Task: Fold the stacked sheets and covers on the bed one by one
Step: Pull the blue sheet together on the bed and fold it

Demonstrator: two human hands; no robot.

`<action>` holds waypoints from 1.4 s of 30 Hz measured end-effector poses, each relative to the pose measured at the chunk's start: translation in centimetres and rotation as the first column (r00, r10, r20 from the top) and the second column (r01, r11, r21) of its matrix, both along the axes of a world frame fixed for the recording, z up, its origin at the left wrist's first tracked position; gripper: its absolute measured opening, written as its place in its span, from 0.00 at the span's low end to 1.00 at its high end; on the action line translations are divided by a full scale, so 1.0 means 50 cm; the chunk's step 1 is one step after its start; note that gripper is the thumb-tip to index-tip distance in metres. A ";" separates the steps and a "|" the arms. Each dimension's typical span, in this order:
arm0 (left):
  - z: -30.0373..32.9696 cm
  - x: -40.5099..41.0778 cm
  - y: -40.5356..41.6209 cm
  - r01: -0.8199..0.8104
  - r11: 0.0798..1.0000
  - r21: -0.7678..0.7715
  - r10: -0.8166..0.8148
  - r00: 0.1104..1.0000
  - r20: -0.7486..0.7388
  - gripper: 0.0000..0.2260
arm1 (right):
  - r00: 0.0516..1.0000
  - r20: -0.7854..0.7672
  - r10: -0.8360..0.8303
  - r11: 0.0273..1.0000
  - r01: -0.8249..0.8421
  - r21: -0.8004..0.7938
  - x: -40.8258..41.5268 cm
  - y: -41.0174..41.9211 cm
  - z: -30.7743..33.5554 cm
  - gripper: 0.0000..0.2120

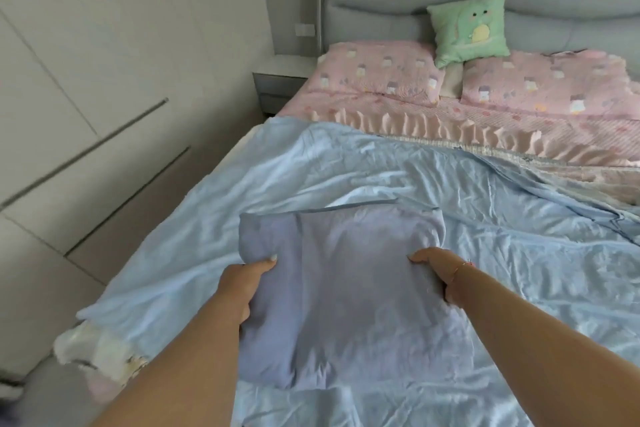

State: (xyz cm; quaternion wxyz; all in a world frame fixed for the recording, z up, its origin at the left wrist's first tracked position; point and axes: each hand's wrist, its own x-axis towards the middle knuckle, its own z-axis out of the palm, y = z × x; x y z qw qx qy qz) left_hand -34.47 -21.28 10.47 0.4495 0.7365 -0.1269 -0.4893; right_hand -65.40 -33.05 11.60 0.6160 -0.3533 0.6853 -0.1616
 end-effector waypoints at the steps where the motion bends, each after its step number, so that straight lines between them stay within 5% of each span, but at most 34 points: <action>1: 0.017 0.022 0.031 -0.047 0.999 -0.011 0.047 0.999 0.014 0.19 | 0.999 0.017 0.038 0.999 -0.038 -0.017 0.032 0.006 0.014 0.15; 8: 0.111 0.139 0.308 -0.395 0.917 -0.058 0.398 0.916 0.044 0.14 | 0.936 0.063 0.345 0.933 -0.336 -0.126 0.260 0.112 0.108 0.06; 11: 0.137 0.189 0.441 -0.491 0.866 -0.097 0.497 0.866 0.051 0.19 | 0.881 0.045 0.471 0.874 -0.459 -0.157 0.373 0.187 0.131 0.11; 17: 0.153 0.342 0.728 -0.684 0.724 -0.091 0.689 0.724 0.034 0.13 | 0.772 0.006 0.636 0.756 -0.621 -0.204 0.646 0.382 0.159 0.22; 28: 0.152 0.732 1.143 -0.841 0.539 -0.035 0.841 0.535 0.080 0.07 | 0.607 0.024 0.794 0.601 -0.780 -0.175 1.176 0.749 0.134 0.26; 42: 0.038 1.246 1.380 -0.935 0.353 -0.015 0.932 0.350 0.097 0.10 | 0.397 -0.066 0.916 0.380 -0.907 -0.184 1.802 0.981 0.052 0.23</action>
